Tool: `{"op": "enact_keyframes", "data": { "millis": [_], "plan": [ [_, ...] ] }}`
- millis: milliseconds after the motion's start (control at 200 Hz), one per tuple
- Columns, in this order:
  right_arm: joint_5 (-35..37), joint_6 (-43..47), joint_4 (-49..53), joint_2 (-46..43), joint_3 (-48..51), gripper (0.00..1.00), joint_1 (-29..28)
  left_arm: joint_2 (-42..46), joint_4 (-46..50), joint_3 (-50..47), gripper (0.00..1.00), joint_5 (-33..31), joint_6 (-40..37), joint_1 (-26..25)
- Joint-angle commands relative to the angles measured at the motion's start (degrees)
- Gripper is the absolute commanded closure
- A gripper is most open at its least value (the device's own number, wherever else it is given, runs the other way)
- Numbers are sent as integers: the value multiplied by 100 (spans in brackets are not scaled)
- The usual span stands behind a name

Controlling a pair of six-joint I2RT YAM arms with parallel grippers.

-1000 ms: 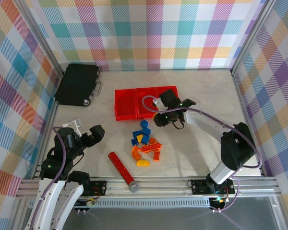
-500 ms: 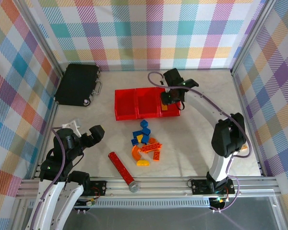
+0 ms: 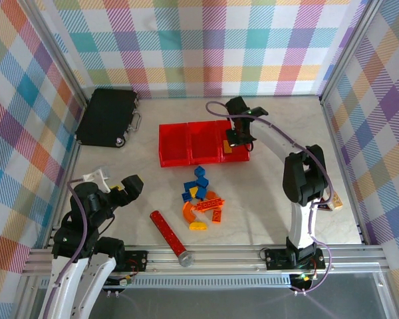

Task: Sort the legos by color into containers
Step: Place the lego in the container.

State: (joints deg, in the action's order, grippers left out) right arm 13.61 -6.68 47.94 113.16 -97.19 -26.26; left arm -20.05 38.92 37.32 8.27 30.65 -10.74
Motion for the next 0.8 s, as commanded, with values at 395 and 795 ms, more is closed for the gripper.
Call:
{"op": "enact_keyframes", "data": {
  "millis": [395, 795],
  "plan": [
    [-15, -44, 174, -114, 27, 48, -11, 41, 36, -20, 1, -35, 63, -33],
    [-1169, -1010, 13, -1405, 979, 36, -250, -545, 61, 65, 0, 162, 12, -42]
  ]
}}
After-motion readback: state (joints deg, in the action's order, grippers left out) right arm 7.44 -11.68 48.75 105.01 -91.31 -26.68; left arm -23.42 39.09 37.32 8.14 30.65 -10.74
